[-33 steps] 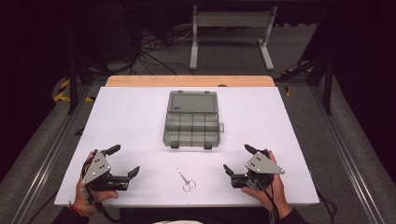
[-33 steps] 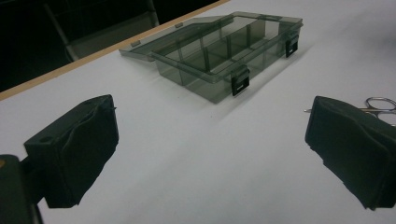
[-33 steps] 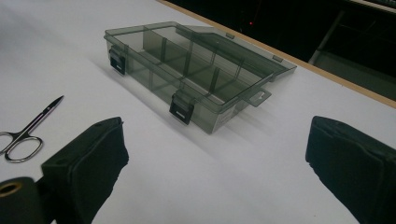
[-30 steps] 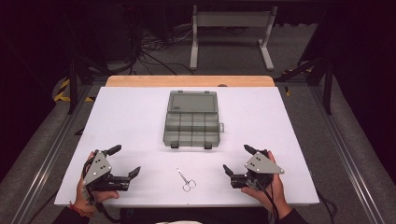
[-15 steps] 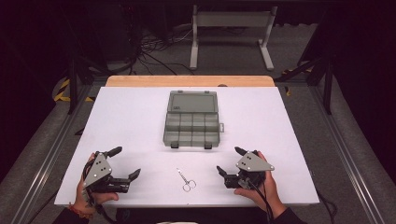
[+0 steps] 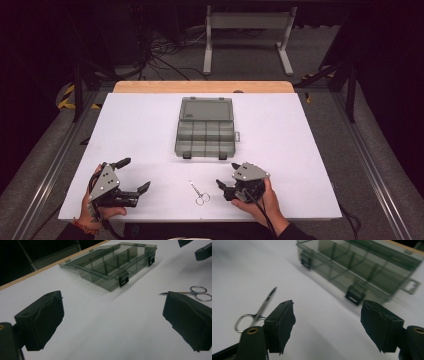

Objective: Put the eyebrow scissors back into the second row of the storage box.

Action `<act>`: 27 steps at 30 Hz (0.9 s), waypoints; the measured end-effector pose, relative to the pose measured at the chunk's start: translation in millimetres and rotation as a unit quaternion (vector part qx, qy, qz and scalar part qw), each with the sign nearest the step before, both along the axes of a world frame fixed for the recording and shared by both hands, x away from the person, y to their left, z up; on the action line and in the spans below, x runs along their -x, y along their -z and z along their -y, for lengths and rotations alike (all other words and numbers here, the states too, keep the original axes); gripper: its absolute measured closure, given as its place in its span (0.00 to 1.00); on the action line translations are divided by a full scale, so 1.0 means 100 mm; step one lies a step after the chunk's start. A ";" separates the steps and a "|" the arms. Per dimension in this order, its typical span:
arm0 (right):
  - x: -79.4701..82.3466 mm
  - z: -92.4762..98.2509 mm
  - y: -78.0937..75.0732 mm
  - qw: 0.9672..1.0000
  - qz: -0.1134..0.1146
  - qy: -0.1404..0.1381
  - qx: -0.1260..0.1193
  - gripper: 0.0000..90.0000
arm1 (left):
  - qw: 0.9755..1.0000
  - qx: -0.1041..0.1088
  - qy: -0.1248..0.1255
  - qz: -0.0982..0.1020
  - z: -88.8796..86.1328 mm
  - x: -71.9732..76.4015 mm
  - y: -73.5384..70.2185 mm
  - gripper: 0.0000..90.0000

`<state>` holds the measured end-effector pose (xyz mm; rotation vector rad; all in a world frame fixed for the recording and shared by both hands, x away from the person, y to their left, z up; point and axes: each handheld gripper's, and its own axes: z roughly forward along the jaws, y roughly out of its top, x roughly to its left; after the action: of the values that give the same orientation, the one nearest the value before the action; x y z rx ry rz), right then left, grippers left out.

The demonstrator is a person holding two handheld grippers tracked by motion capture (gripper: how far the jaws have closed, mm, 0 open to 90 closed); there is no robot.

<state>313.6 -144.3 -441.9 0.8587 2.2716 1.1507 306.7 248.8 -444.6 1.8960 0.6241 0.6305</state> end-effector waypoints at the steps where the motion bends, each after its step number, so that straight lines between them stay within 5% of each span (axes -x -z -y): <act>1: 0.00 -0.04 0.01 1.000 -0.005 -0.004 0.002 0.33 | 1.000 0.000 -0.001 0.000 0.00 0.00 0.00 0.05; 6: 0.00 -0.26 0.10 0.998 -0.044 -0.038 0.003 0.37 | 1.000 0.000 0.000 -0.002 0.00 0.00 0.00 0.05; 14: 0.01 -0.51 0.13 0.995 -0.069 -0.066 0.013 0.46 | 1.000 0.001 0.002 -0.009 0.00 -0.01 0.01 0.05; 21: -0.01 -0.63 0.20 0.993 -0.085 -0.075 0.036 0.63 | 1.000 -0.003 0.002 -0.013 0.00 -0.01 0.02 0.05; 27: 0.01 -0.64 0.19 0.992 -0.092 -0.083 0.040 0.90 | 1.000 -0.001 0.002 -0.016 0.00 -0.02 0.02 0.05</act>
<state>312.8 -80.7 -461.1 0.7867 2.5627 1.0805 308.5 248.7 -447.0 1.9119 0.6391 0.5995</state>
